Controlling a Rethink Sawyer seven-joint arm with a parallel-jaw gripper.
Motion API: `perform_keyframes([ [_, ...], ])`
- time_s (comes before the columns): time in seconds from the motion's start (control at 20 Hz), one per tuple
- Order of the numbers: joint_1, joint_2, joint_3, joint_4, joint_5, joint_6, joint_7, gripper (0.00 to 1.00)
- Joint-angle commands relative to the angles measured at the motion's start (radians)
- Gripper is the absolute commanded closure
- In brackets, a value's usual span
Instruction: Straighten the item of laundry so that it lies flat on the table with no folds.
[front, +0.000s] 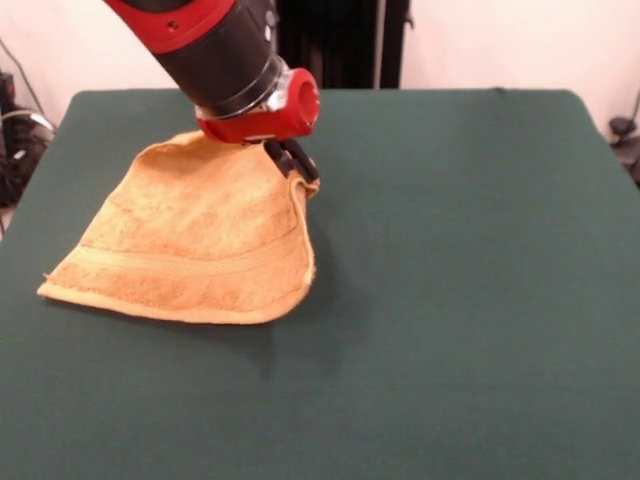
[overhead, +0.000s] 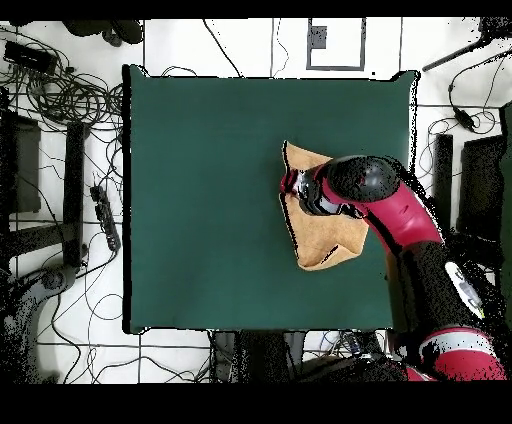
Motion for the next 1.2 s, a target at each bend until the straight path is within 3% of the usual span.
perform_keyframes([
  [0.05, -0.023, 0.016, 0.053, 0.012, -0.078, 0.145, 0.007, 1.00],
  [0.3, -0.064, 0.014, 0.065, -0.045, -0.228, 0.185, -0.163, 1.00],
  [0.9, -0.216, 0.006, 0.199, -0.082, -0.487, 0.228, -0.417, 1.00],
  [1.2, -0.250, 0.010, 0.253, -0.072, -0.516, 0.227, -0.370, 1.00],
])
